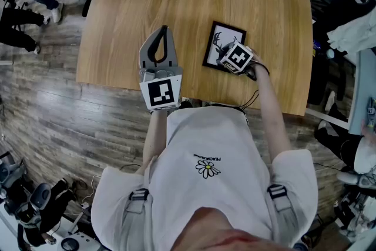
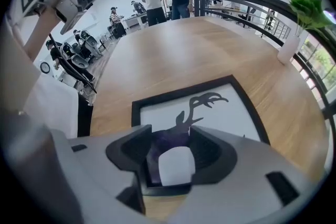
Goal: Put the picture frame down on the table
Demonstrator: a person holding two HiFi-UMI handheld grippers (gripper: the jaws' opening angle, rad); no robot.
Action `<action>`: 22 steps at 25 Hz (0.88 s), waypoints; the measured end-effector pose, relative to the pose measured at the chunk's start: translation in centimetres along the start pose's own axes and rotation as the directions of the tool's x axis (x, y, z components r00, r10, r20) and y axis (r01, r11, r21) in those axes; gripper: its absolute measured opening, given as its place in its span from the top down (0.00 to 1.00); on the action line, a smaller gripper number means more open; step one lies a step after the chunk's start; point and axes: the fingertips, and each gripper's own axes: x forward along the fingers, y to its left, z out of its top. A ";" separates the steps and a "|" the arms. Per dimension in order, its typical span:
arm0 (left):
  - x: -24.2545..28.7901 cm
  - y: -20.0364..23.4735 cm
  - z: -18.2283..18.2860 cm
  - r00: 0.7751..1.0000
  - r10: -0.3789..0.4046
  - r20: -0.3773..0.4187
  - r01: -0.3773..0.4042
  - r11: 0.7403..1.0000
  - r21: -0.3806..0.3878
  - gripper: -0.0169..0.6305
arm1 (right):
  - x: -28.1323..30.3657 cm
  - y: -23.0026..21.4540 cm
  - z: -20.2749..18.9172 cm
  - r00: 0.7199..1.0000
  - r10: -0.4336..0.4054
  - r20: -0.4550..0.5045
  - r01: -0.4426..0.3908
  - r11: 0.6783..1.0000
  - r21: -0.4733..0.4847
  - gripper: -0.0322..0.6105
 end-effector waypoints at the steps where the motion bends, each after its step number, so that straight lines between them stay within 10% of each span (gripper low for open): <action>1: 0.0 0.0 0.0 1.000 0.001 0.000 -0.001 1.000 0.001 0.95 | 0.0 0.1 0.1 1.000 0.004 0.001 -0.004 1.000 0.003 0.58; 8: -0.3 0.4 0.7 1.000 0.008 0.009 -0.008 1.000 0.004 0.95 | -2.9 -0.8 2.6 0.994 -0.039 0.103 0.036 0.999 0.028 0.56; 12: -0.4 0.1 1.1 1.000 0.002 0.018 -0.002 1.000 0.005 0.95 | -8.9 -3.0 7.1 0.933 -0.176 0.315 0.167 0.984 0.057 0.62; 15: -0.1 -0.5 1.6 0.999 -0.013 0.033 0.013 1.000 0.012 0.95 | -15.6 -4.2 11.0 0.796 -0.320 0.514 0.316 0.944 0.098 0.68; 22: 0.2 -2.1 3.8 0.995 -0.065 0.080 0.065 0.998 0.013 0.95 | -29.9 -0.8 15.8 0.320 -0.490 0.811 0.507 0.812 0.290 0.82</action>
